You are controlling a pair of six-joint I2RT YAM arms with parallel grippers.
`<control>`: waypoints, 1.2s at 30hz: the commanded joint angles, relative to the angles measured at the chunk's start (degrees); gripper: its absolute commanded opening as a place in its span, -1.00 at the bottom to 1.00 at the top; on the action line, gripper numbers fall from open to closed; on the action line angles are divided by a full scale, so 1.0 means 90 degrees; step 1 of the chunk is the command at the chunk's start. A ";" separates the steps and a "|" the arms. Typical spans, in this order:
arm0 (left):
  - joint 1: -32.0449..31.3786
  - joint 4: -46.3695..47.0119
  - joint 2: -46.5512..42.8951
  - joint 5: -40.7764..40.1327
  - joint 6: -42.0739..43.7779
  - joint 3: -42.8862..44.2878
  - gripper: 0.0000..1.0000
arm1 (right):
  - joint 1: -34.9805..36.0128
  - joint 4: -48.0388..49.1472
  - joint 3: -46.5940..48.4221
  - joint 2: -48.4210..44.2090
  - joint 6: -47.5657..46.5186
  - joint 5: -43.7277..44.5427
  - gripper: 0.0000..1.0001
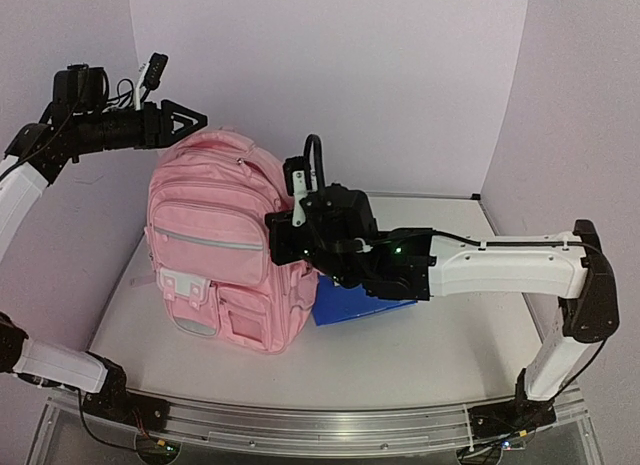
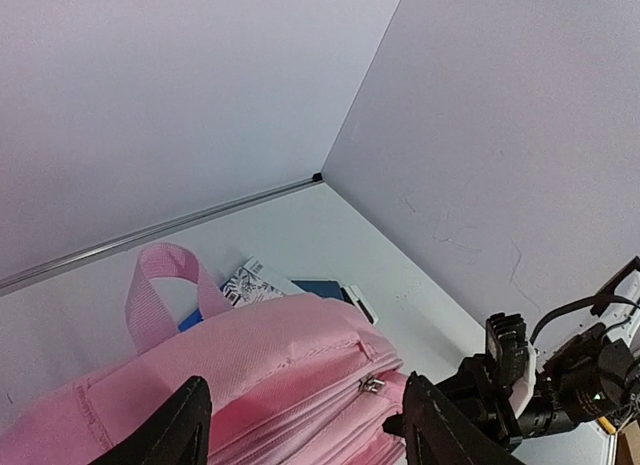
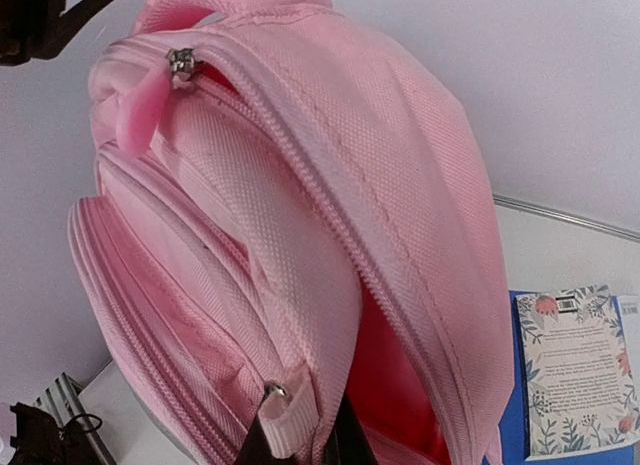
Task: Pack the student bag
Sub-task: Unzip the student bag at the center of the board.
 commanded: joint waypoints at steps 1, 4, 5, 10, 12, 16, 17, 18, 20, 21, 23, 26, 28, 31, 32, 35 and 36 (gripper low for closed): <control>-0.0052 -0.0086 0.0072 -0.0210 0.0320 0.0320 0.30 | -0.0005 -0.0015 0.0232 0.0297 0.0707 0.1766 -1.00; -0.0159 -0.0093 0.0142 -0.0050 0.0340 0.0315 0.27 | -0.0003 -0.0005 0.0379 0.0337 0.0642 0.2002 -1.00; -0.0223 -0.0108 0.0160 -0.0022 0.0382 0.0312 0.25 | 0.0001 0.0035 0.0423 0.0342 0.0559 0.1896 -1.00; -0.0609 -0.0236 0.0194 0.0072 0.0858 0.0152 0.21 | 0.0024 0.0590 0.0317 0.0312 0.0111 0.0622 -1.00; -0.0708 -0.0389 0.0175 -0.0201 0.1158 0.0021 0.21 | 0.0026 0.0748 0.0206 0.0246 0.0089 0.0132 -1.00; -0.0727 -0.0557 -0.0041 -0.1452 0.1427 -0.0111 0.23 | 0.0026 0.0841 -0.0004 0.0049 0.0223 -0.0303 -0.86; -0.0728 -0.0500 -0.0162 -0.1650 0.1444 -0.0155 0.25 | 0.0027 0.0842 -0.0053 -0.0027 0.0276 -0.0326 -0.69; -0.0731 -0.0436 -0.0289 -0.1786 0.1442 -0.0197 0.28 | 0.0029 0.0842 -0.0108 -0.0116 0.0319 -0.0342 -0.47; -0.0731 -0.0402 -0.0453 -0.2004 0.1414 -0.0178 0.31 | 0.0025 0.0837 -0.0181 -0.0286 0.0408 -0.0358 -0.16; -0.0732 -0.0447 -0.0499 -0.2177 0.1403 -0.0121 0.34 | 0.0025 0.0836 -0.0194 -0.0387 0.0459 -0.0378 -0.06; -0.0729 -0.0633 -0.0524 -0.2499 0.1396 0.0000 0.39 | 0.0025 0.0818 -0.0189 -0.0560 0.0568 -0.0454 0.14; -0.0728 -0.0976 -0.0479 -0.2873 0.1409 0.0138 0.47 | 0.0008 0.0656 -0.0037 -0.0706 0.0805 -0.0608 0.30; -0.0717 -0.1162 -0.0465 -0.3067 0.1369 0.0155 0.50 | -0.0025 0.0413 0.0187 -0.0716 0.1007 -0.0809 0.34; -0.0717 -0.1365 -0.0477 -0.3124 0.1304 0.0073 0.57 | -0.0133 0.0140 0.0509 -0.0667 0.1356 -0.1330 0.35; -0.0717 -0.1417 -0.0473 -0.3145 0.1219 0.0053 0.57 | -0.0205 0.0099 0.0607 -0.0647 0.1493 -0.1547 0.35; -0.0719 -0.1505 -0.0466 -0.3286 0.1017 -0.0055 0.58 | -0.0399 0.0083 0.0814 -0.0566 0.1995 -0.2305 0.31; -0.0717 -0.1470 -0.0479 -0.3313 0.0959 -0.0110 0.58 | -0.0452 0.0077 0.0878 -0.0537 0.2118 -0.2466 0.30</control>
